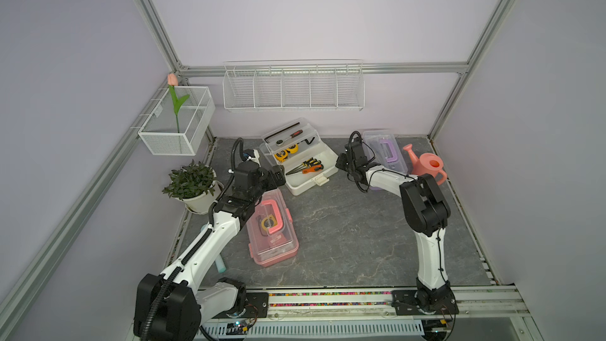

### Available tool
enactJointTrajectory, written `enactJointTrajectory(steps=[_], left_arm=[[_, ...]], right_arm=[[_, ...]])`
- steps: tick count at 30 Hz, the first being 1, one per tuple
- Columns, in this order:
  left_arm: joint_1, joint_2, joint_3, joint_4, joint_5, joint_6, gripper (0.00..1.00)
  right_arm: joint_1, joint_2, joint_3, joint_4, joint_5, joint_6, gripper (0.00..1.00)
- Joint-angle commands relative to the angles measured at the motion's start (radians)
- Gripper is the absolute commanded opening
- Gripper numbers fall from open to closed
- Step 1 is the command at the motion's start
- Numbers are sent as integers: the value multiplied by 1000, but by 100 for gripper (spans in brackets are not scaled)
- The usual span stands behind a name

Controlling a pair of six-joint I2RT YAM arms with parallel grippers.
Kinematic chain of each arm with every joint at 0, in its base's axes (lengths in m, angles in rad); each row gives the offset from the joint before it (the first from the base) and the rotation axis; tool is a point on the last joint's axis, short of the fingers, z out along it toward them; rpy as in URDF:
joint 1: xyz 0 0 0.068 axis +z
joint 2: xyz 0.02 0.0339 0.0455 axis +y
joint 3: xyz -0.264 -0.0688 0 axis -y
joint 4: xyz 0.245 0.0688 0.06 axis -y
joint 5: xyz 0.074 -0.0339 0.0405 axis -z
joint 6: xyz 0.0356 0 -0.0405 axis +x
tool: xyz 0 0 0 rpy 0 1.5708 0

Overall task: Close toolboxes
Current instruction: Move the toolbox to the center of the board.

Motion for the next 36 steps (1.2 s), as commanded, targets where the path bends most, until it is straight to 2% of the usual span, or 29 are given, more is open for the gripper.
enactJointTrajectory(steps=[1,9,13,17,21,25,29,36], left_arm=[[3,12,2,2,11,-8,99],[3,61,42,-35,94,-23,99],[3,50,36,-38,80,-22,99],[4,34,24,-29,33,-38,99],[17,19,14,-43,-22,-40,99],[82,-10,-29,-23,2,-87,99],[150,-33,-78,15,69,-138,99],[156,-56,-94,-1,62,-112,99]], right_arm=[[-20,-69,-96,-91,80,-99,17],[-12,-215,-130,-219,136,-286,22],[49,-282,-106,-304,142,-380,34],[130,-296,-83,-355,37,-433,45],[212,-276,-67,-356,-65,-433,50],[293,-222,-4,-349,-114,-441,53],[352,-133,110,-392,-125,-472,56],[385,31,310,-468,-107,-480,56]])
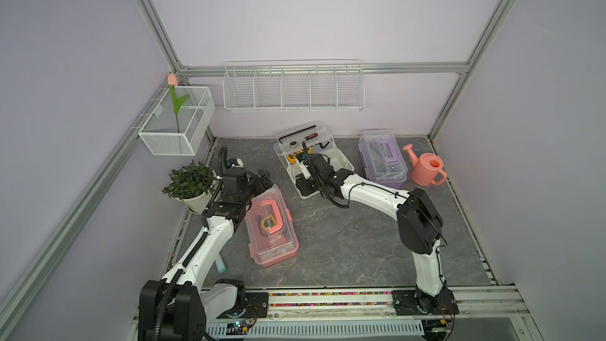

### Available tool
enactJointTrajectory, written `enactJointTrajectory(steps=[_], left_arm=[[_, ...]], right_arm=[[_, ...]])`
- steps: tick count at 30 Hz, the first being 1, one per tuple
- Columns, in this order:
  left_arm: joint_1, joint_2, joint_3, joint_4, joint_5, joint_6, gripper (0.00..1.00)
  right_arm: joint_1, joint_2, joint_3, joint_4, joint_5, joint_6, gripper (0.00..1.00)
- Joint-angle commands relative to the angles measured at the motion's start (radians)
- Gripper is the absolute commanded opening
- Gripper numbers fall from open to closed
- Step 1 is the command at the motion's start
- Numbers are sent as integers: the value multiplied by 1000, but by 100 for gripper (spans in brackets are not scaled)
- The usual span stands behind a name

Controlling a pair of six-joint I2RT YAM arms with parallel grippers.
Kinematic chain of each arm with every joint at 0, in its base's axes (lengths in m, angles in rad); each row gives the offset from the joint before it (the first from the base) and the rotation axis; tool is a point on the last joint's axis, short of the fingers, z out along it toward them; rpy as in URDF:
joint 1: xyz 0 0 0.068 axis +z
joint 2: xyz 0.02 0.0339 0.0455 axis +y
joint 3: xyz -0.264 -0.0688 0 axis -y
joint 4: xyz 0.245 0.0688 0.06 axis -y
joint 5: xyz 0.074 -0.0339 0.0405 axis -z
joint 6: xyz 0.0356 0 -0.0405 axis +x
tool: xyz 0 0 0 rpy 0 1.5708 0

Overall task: Close toolboxes
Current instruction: Move the toolbox to the center of the board.

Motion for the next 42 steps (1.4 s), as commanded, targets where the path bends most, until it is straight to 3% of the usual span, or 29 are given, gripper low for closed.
enactJointTrajectory(steps=[1,12,14,18,23,35,42], left_arm=[[3,-28,-1,3,-3,1,99],[3,-74,-11,-6,-45,18,99],[4,-80,-13,-4,-52,18,99],[5,-79,-21,13,-53,12,99],[6,-69,-9,10,-43,8,99],[7,-11,49,7,-30,-7,99],[8,73,114,-62,-105,70,100]], right_arm=[[4,68,89,-67,7,-32,55],[22,253,322,-224,75,-45,46],[24,269,344,-244,78,-50,41],[30,285,361,-271,70,-68,18],[35,260,327,-306,95,-85,10],[40,-119,-221,-173,40,-143,10],[25,-312,-504,-75,9,-136,14]])
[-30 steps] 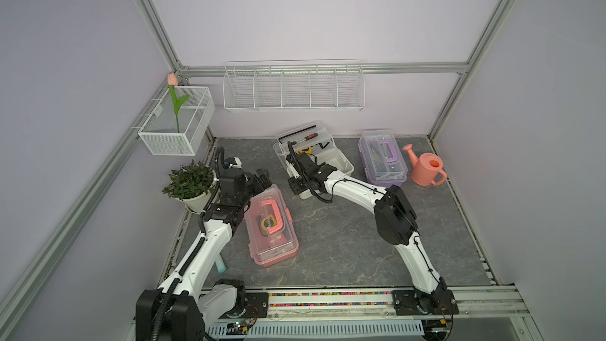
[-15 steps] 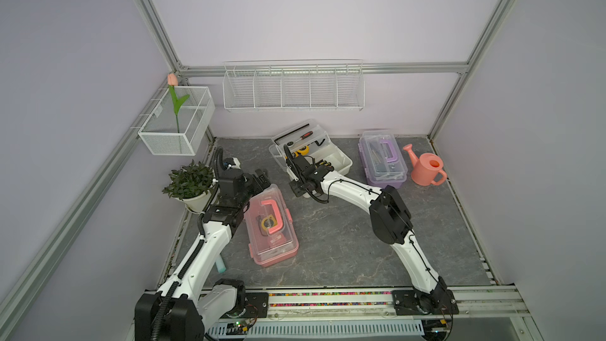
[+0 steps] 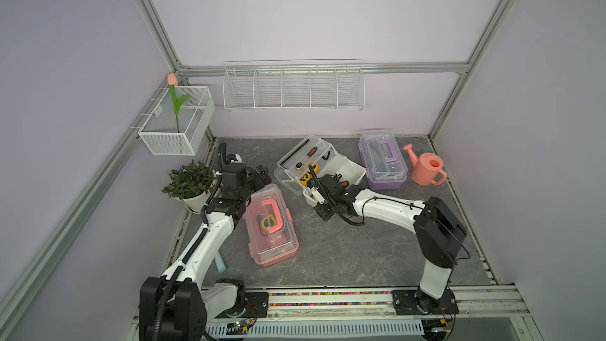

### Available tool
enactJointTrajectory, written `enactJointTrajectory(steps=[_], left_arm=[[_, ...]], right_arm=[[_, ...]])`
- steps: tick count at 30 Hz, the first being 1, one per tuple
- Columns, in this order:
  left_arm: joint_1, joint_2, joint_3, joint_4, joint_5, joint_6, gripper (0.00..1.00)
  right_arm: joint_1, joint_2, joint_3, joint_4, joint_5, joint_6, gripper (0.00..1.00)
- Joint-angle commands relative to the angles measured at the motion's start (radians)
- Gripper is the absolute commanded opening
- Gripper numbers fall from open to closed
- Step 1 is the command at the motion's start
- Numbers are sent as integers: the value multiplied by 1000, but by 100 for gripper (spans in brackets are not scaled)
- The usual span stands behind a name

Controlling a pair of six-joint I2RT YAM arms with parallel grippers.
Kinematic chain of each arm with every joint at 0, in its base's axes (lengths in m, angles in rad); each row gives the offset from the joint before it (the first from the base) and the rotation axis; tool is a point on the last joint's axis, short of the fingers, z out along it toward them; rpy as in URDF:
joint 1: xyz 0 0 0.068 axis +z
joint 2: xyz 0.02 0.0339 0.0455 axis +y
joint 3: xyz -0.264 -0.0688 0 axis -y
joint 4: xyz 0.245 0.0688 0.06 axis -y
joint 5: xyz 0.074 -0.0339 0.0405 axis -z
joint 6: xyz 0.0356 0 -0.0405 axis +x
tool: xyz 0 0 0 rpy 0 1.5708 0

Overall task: Close toolboxes
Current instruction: Move the toolbox to the center of the board.

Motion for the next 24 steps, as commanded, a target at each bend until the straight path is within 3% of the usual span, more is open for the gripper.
enactJointTrajectory(steps=[1,5,9,12,20,24], left_arm=[[7,44,59,-53,-56,54,100],[7,121,129,-69,-58,106,99],[7,221,233,-122,-40,152,97],[16,305,317,-169,-17,190,96],[96,488,522,-273,184,260,85],[99,621,663,-419,231,372,77]], right_arm=[[-14,-48,-68,12,-53,39,16],[-30,-74,-62,33,-44,50,24],[-46,-113,-43,56,-63,62,45],[-65,-161,-45,81,-92,82,53],[-147,-278,-97,132,-148,118,60],[-162,-292,-110,133,-145,117,60]])
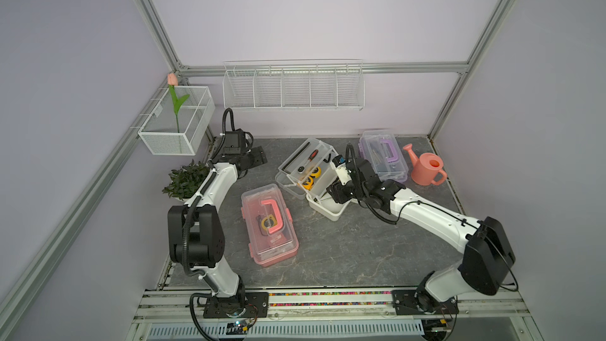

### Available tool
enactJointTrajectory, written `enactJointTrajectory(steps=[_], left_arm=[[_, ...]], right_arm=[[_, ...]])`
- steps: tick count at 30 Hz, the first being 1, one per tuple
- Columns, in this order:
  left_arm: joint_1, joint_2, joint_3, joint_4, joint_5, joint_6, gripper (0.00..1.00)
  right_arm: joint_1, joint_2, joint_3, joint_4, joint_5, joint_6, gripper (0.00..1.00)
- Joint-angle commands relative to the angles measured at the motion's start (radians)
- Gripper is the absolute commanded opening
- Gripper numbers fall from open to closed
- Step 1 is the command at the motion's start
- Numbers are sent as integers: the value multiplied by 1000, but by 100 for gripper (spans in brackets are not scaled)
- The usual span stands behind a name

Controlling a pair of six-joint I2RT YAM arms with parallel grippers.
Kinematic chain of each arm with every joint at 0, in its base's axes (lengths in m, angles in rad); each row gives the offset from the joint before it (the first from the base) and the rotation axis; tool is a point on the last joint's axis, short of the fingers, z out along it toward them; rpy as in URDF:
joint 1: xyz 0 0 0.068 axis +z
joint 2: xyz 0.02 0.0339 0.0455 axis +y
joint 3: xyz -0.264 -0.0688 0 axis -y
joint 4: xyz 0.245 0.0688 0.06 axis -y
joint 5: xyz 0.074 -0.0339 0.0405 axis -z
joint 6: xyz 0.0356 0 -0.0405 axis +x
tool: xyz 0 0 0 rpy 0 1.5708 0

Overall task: Close toolboxes
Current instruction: Move the toolbox to the center of the board.

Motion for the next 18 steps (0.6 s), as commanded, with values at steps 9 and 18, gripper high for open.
enactJointTrajectory(steps=[9,18], left_arm=[[-2,234,169,-160,212,170,71],[-25,308,177,-218,274,237,67]], right_arm=[[-10,-3,-57,39,-26,26,60],[-11,20,-73,35,-22,39,61]])
